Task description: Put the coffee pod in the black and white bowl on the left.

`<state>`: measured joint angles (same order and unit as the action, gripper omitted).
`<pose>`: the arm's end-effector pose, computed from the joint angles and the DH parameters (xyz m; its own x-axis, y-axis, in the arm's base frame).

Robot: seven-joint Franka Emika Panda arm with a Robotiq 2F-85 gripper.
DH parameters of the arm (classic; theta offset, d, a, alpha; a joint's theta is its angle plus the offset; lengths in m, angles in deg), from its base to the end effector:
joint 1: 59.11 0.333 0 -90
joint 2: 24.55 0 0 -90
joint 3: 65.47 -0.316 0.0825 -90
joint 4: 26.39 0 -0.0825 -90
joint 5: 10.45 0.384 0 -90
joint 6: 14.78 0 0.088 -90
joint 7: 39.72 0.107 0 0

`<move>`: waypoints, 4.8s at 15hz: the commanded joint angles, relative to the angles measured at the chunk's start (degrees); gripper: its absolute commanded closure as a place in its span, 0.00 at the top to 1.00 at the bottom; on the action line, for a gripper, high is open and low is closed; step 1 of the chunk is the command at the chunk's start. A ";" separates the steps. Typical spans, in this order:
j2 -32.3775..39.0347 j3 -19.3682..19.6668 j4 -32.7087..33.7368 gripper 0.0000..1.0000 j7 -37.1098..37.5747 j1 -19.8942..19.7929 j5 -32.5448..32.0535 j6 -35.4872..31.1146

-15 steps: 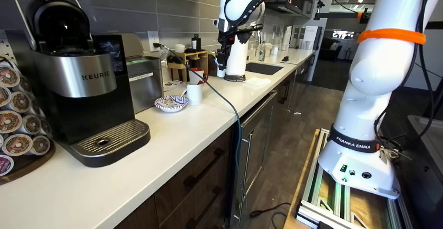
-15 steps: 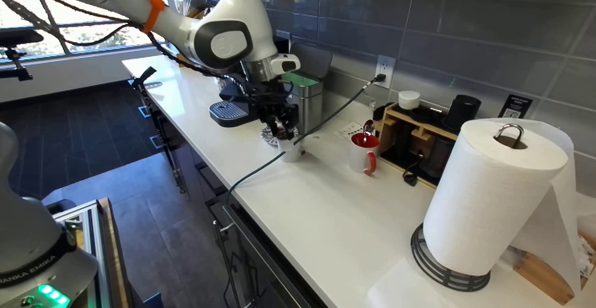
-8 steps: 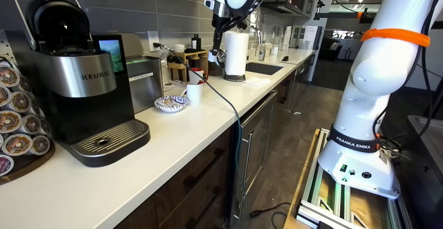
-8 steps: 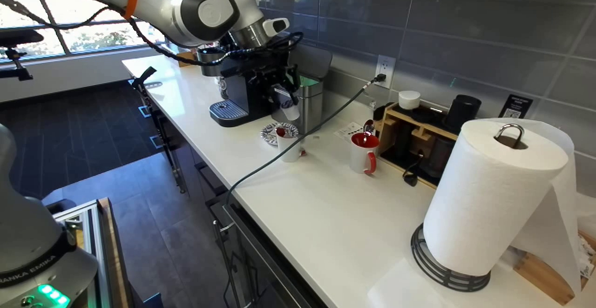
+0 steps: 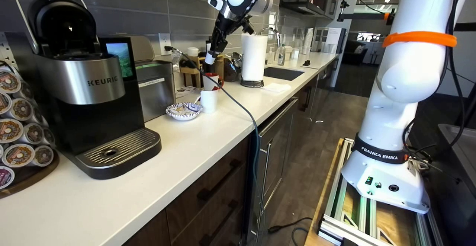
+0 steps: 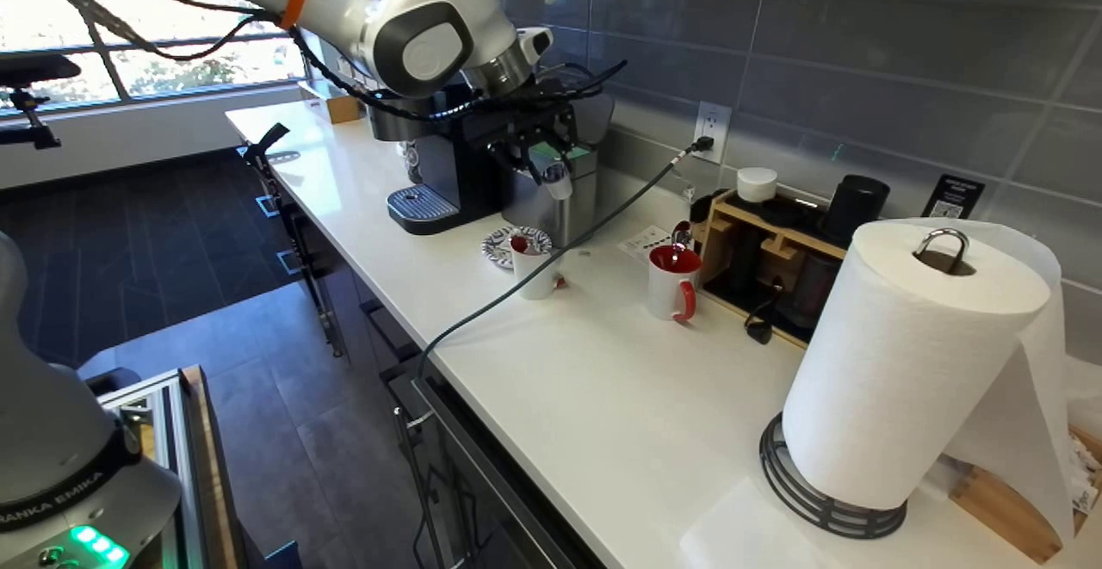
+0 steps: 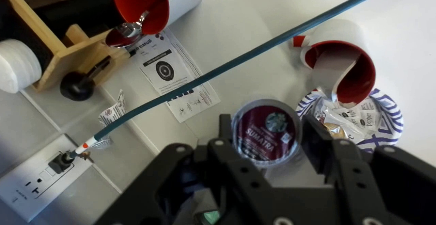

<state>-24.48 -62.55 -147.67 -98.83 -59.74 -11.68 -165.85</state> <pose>0.5821 -0.0356 0.4703 0.4891 0.8389 0.2386 0.7187 -0.5427 0.4347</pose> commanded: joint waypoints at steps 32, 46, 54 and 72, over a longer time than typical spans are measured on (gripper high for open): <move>29.19 -10.26 35.99 0.28 -16.32 -1.48 14.23 37.20; 23.92 -10.90 26.89 0.28 22.01 0.39 17.80 43.10; 21.06 -7.48 24.21 0.28 45.05 2.04 11.18 42.43; 22.22 -8.09 23.63 0.28 43.65 4.07 -6.34 23.19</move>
<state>-2.03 -69.89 -121.75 -52.20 -54.36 -19.63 -137.57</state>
